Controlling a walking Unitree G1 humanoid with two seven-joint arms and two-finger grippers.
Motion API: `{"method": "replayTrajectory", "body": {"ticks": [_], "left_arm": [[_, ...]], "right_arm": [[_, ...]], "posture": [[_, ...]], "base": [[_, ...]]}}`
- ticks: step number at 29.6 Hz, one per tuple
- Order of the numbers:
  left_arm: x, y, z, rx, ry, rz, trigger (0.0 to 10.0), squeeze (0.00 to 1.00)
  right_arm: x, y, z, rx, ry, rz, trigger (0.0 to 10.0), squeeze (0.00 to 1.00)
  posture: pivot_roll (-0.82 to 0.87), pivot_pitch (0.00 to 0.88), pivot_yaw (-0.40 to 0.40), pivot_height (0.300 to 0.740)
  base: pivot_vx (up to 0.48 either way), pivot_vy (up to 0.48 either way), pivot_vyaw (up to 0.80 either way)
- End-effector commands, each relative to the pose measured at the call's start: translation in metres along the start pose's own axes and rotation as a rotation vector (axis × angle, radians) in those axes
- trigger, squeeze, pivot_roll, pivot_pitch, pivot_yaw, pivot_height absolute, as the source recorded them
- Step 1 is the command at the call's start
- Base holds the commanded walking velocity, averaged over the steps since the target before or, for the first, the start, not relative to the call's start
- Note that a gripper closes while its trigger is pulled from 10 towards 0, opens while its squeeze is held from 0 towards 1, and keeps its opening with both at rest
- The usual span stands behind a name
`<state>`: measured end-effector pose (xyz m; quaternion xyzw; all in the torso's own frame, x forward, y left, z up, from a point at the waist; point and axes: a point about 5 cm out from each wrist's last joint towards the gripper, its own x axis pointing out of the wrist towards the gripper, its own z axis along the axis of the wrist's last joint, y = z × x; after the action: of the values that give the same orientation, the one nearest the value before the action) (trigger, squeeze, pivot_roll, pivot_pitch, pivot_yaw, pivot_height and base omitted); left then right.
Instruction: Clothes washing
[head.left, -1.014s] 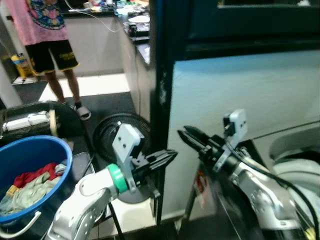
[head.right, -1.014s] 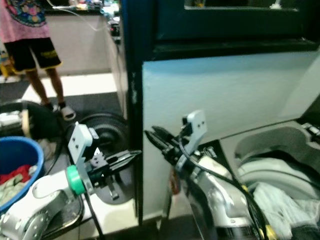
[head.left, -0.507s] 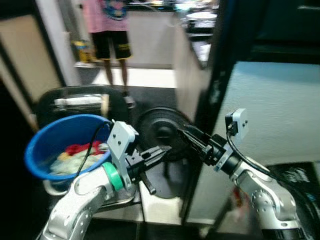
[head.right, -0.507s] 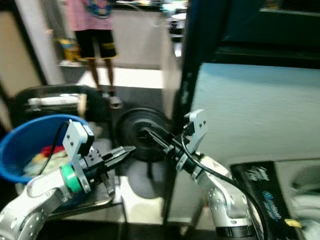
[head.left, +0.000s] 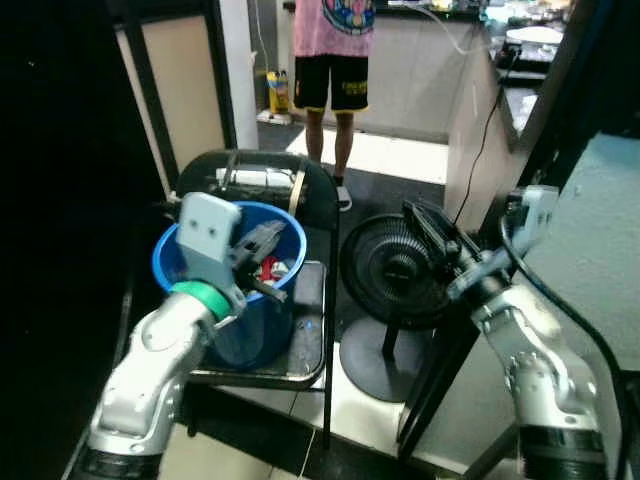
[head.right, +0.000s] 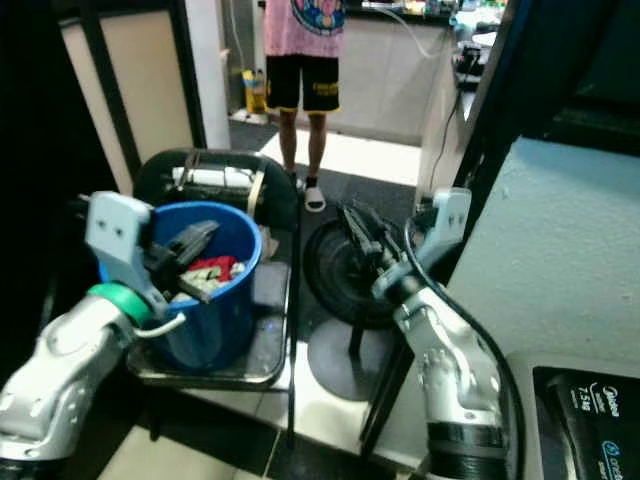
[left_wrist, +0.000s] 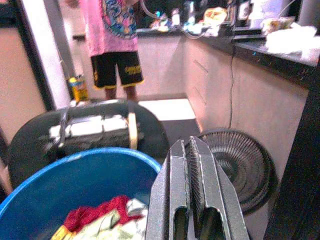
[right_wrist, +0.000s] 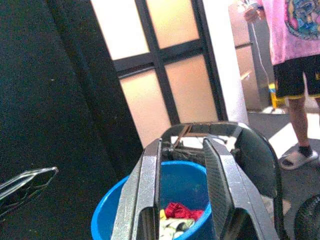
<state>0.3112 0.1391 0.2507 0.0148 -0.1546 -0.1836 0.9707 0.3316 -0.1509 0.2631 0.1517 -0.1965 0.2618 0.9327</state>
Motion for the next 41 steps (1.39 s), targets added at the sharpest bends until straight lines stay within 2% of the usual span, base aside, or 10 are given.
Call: {"method": "replayTrajectory", "body": {"ticks": [1, 4, 6, 10, 13, 17, 22, 31, 33, 41], "left_arm": [[-0.001, -0.002, -0.004, -0.001, 0.024, 0.000, 10.0, 0.00], [-0.011, -0.007, -0.010, -0.059, 0.010, 0.060, 10.0, 0.00], [-0.012, -0.008, -0.011, -0.069, 0.004, 0.067, 10.0, 0.00], [-0.017, -0.014, -0.016, -0.091, -0.004, 0.087, 10.0, 0.00], [-0.018, -0.016, -0.017, -0.087, -0.003, 0.086, 10.0, 0.00], [-0.026, -0.018, -0.036, -0.063, 0.061, 0.080, 10.0, 0.00], [-0.044, -0.017, -0.064, -0.115, 0.139, 0.091, 10.0, 0.00], [-0.051, -0.021, -0.074, -0.124, 0.159, 0.105, 10.0, 0.00], [-0.057, -0.021, -0.086, -0.145, 0.194, 0.128, 10.0, 0.00], [-0.060, -0.020, -0.093, -0.141, 0.204, 0.154, 10.0, 0.00]], "right_arm": [[-0.003, -0.004, -0.005, -0.006, 0.019, -0.035, 10.0, 0.00], [0.000, -0.002, -0.019, -0.041, 0.029, -0.232, 10.0, 0.00], [-0.001, 0.000, -0.022, -0.035, 0.033, -0.257, 10.0, 0.00], [-0.006, 0.010, -0.037, -0.109, 0.081, -0.248, 10.0, 0.00], [-0.007, 0.011, -0.039, -0.128, 0.088, -0.244, 10.0, 0.00], [-0.009, 0.014, -0.047, -0.187, 0.112, -0.227, 10.0, 0.00], [-0.018, 0.014, -0.059, -0.211, 0.155, -0.247, 10.0, 0.00], [-0.025, 0.017, -0.069, -0.230, 0.194, -0.252, 10.0, 0.00], [-0.032, 0.017, -0.079, -0.236, 0.229, -0.260, 10.0, 0.00], [-0.042, 0.011, -0.094, -0.228, 0.277, -0.291, 10.0, 0.00]], "posture": [[0.00, 0.000, 0.041, 0.740], [0.00, 0.000, 0.031, 0.740], [0.00, 0.000, 0.030, 0.740], [0.00, 0.000, 0.023, 0.740], [0.00, 0.001, 0.023, 0.740], [-0.01, 0.008, 0.028, 0.740], [-0.02, 0.012, 0.025, 0.740], [-0.02, 0.014, 0.023, 0.740], [-0.02, 0.014, 0.025, 0.740], [-0.02, 0.010, 0.029, 0.740]], "base": [[0.000, 0.000, 0.00], [0.000, 0.291, 0.00], [0.000, 0.480, 0.00], [0.000, 0.480, 0.00], [0.000, 0.480, 0.00], [0.000, 0.480, 0.00], [0.000, -0.093, 0.00], [0.000, -0.473, 0.00], [0.000, 0.000, 0.00], [0.000, 0.000, 0.00]]}}
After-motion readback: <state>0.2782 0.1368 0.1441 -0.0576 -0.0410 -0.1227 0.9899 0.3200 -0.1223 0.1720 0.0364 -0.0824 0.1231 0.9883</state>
